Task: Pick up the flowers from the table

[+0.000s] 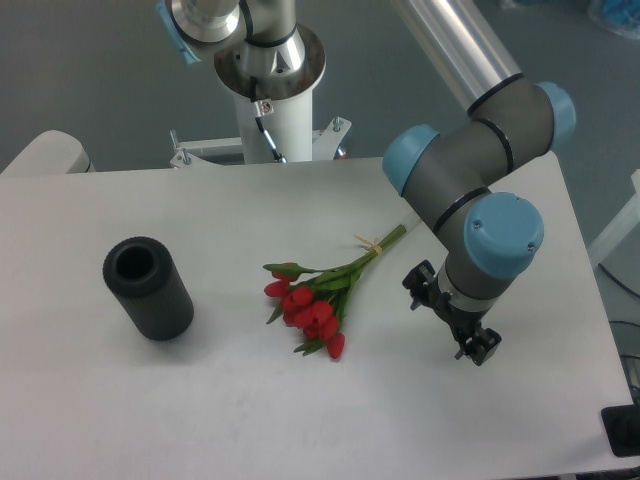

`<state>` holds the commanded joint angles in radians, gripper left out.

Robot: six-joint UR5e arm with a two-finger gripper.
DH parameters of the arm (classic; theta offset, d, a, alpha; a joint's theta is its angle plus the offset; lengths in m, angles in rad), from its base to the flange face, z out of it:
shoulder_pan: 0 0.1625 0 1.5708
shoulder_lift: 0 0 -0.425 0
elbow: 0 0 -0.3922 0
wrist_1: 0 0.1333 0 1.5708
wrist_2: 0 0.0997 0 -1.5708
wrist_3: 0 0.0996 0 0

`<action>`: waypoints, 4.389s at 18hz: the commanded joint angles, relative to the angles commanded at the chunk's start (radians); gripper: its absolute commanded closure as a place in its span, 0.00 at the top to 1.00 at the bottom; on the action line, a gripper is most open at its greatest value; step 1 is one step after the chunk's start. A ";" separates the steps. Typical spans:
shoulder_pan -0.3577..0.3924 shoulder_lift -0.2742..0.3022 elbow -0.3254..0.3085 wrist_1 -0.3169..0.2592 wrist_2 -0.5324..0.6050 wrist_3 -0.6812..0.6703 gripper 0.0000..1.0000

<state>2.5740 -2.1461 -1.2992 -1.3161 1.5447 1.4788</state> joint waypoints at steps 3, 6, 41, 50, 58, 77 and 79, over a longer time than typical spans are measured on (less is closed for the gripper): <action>-0.006 0.034 -0.066 0.006 0.002 -0.003 1.00; -0.008 0.077 -0.143 0.023 0.000 -0.003 1.00; -0.077 0.147 -0.574 0.357 -0.011 -0.199 0.90; -0.063 0.158 -0.549 0.348 -0.003 -0.187 0.00; -0.054 0.155 -0.436 0.339 0.002 -0.186 0.02; -0.038 -0.003 0.037 0.002 0.060 -0.097 0.02; -0.038 -0.014 0.070 -0.023 0.060 -0.095 0.01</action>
<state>2.5357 -2.1598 -1.2289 -1.3391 1.6045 1.3837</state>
